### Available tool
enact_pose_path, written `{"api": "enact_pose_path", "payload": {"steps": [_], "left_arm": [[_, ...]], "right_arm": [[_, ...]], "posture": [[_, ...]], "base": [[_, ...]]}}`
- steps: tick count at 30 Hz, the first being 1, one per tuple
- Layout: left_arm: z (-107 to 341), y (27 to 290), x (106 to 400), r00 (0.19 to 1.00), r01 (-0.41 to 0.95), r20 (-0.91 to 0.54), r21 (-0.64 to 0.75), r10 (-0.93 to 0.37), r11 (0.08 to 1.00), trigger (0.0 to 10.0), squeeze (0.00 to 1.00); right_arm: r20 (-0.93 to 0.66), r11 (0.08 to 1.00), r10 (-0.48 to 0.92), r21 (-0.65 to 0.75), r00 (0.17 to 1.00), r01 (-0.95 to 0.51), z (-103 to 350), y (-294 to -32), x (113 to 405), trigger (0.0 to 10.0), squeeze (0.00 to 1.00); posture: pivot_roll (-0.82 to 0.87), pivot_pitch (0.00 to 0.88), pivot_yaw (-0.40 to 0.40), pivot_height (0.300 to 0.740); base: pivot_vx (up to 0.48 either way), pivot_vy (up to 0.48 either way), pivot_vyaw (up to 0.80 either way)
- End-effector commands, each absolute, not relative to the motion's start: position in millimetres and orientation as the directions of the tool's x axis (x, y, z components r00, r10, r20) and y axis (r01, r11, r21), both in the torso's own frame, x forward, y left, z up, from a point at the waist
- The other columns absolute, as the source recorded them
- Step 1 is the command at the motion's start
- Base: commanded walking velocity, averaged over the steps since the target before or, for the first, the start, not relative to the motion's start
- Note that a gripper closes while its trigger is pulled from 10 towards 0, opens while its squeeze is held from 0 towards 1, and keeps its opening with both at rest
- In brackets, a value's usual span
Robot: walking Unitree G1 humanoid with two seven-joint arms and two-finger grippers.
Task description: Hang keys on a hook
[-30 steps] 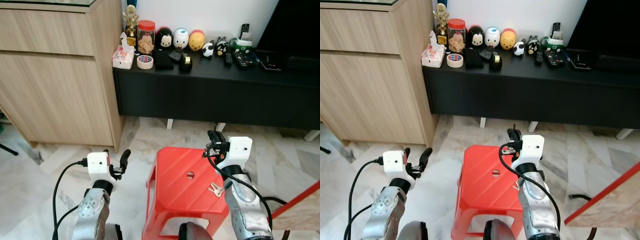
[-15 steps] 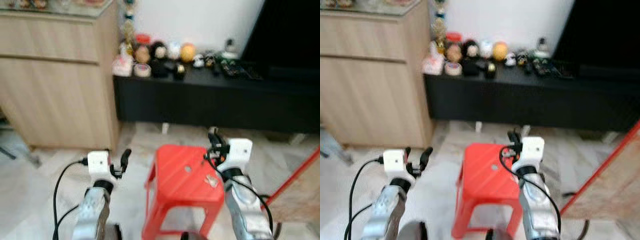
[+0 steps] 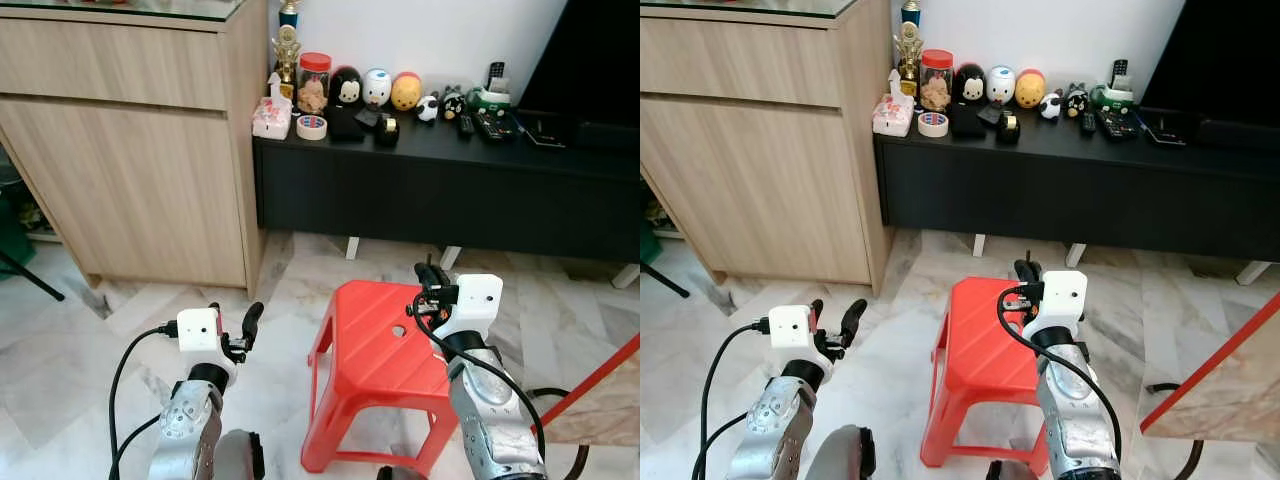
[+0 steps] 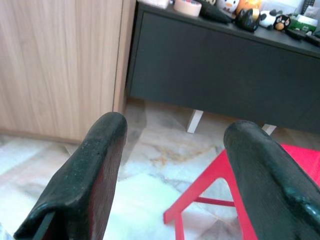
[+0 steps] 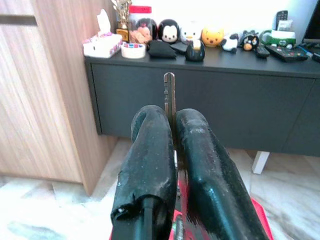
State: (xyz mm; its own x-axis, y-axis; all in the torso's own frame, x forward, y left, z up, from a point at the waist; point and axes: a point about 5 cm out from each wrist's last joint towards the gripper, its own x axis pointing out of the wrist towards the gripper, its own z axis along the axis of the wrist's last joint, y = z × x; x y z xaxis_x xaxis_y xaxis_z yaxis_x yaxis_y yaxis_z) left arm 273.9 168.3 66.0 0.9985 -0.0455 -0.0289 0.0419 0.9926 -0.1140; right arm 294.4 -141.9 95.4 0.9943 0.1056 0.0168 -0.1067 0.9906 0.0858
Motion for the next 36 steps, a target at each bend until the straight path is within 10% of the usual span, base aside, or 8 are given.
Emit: {"api": "enact_pose_path", "payload": {"steps": [1,36], "left_arm": [[69.3,165.9,275.9,0.999,0.048,-0.015,-0.114,-0.050,0.992,10.0,0.00],[49.4,183.1,267.3,0.996,-0.001,-0.092,-0.088,-0.007,0.996,10.0,0.00]], "right_arm": [[0.059,0.993,0.088,0.077,0.994,-0.092,105.6,-146.2,296.2,10.0,0.00],[0.093,0.993,0.073,0.088,0.993,-0.081,111.8,-150.3,294.6,10.0,0.00]], "posture": [[0.01,0.000,-0.118,0.681],[0.00,0.007,-0.116,0.740]], "base": [[0.000,0.000,0.00],[0.000,0.000,0.00]]}}
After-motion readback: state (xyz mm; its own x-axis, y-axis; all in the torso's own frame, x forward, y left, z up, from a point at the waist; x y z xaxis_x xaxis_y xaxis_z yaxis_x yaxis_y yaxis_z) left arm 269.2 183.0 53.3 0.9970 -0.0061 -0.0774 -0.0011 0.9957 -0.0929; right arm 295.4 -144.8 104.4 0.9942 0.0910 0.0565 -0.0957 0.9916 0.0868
